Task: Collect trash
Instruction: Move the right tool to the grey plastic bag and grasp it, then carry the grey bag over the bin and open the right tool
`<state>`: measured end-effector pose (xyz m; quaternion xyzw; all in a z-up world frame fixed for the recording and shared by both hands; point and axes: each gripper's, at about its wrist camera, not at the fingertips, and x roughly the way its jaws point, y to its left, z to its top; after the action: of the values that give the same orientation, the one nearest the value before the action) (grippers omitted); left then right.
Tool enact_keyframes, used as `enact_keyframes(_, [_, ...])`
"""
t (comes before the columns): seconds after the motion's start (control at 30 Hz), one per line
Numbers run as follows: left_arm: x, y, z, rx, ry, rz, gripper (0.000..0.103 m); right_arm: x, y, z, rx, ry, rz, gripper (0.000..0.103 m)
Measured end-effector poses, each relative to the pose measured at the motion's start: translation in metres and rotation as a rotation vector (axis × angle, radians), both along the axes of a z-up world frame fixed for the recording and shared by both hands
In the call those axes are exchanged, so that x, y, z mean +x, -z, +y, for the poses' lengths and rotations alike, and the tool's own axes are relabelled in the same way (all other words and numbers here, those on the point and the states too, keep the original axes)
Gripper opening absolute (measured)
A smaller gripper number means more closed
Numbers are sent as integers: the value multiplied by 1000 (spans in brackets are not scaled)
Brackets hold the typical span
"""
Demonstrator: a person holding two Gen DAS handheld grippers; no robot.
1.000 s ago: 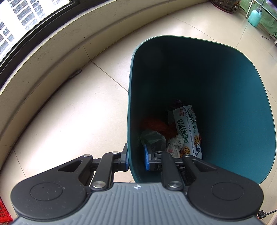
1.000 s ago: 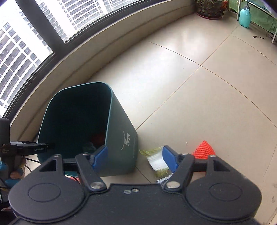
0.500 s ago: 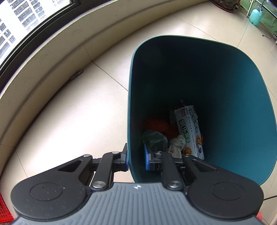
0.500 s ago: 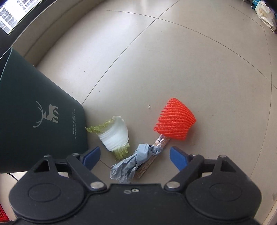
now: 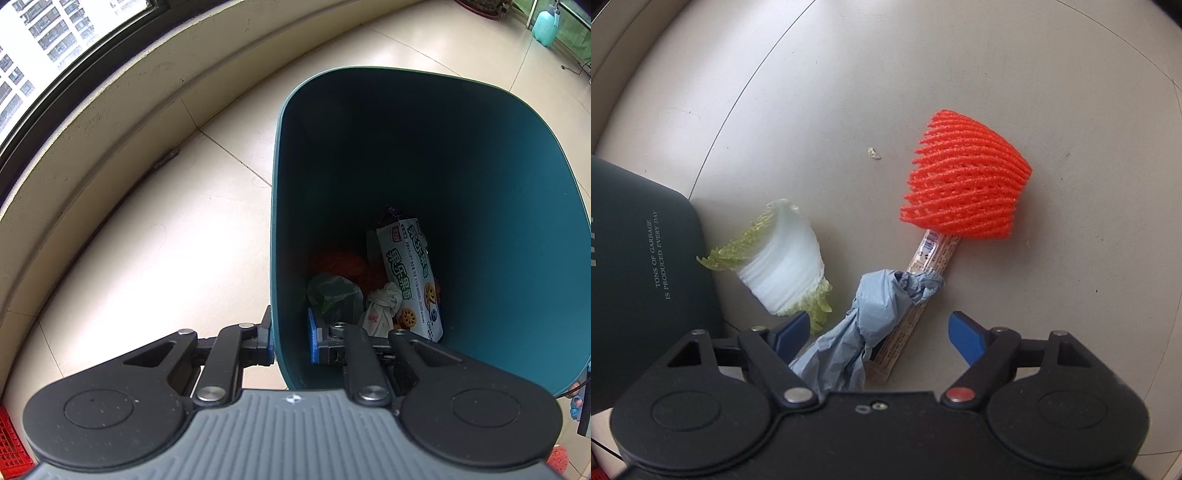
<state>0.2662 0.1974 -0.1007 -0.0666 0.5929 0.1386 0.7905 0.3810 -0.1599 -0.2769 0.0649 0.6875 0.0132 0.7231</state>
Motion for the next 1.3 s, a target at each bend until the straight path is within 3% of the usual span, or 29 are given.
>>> enact_keyframes(0.2, [-1,6,8,17,-1,6,16,2,18,-1,-15,24,22,70])
enact_keyframes(0.33, [-2,11,15,21,4,15,16,2,23,2,-11,16,26,50])
enact_keyframes(0.47, [-3,14,17,26,7,16,16,2,21,8,-9,-5,20,37])
enact_keyframes(0.67, [-4,14,18,31,9,14,16,-1,6,5,-10,-18,-1,32])
enact_keyframes(0.87, [-6,15,18,23,6,15,16,-5,-27,1,-8,-65,-29,29])
enact_keyframes(1.3, [-6,2,-5,13,4,-3,16,-23,-162,8,12,-260,-172,28])
